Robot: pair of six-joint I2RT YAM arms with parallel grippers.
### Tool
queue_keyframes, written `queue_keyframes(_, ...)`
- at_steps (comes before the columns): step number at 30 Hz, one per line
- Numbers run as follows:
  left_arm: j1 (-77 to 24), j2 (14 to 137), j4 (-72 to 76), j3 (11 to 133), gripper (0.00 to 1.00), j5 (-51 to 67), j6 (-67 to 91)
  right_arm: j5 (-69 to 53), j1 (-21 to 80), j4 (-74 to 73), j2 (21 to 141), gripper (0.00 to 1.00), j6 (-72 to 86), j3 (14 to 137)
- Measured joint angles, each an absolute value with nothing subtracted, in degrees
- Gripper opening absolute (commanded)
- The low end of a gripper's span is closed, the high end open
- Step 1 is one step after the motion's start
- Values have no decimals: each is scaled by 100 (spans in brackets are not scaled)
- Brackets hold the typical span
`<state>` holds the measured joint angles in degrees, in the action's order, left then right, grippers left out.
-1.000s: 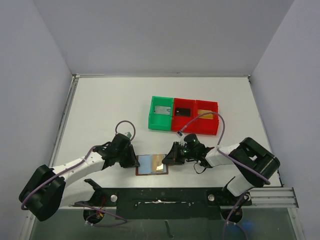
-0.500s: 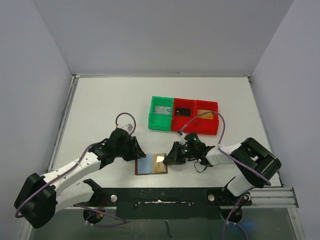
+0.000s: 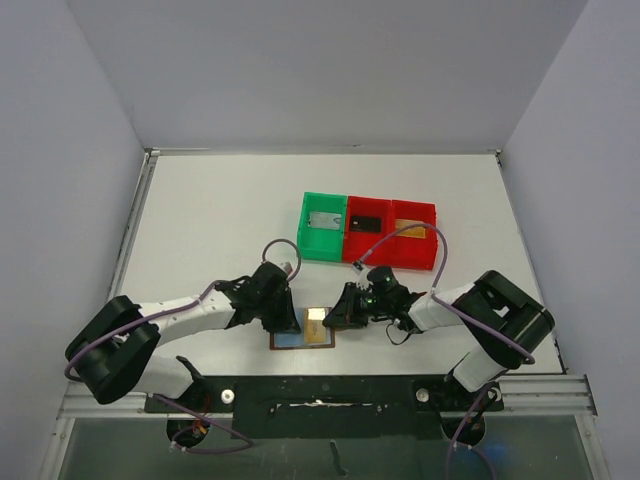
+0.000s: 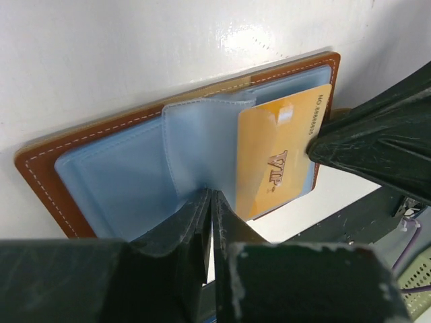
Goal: Take the credit cards out of the card holder
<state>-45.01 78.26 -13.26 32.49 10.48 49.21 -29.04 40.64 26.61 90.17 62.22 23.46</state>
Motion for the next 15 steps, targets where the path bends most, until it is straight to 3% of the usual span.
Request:
queue_keyframes(4, -4554, 7826, -1343, 3262, 3, 930, 4950, -2899, 4163, 2923, 9083, 19, 6368, 2344)
queue_keyframes(15, -4567, 7706, -1319, 3162, 2, 794, 5116, -2823, 4654, 3367, 9483, 15, 6613, 2541)
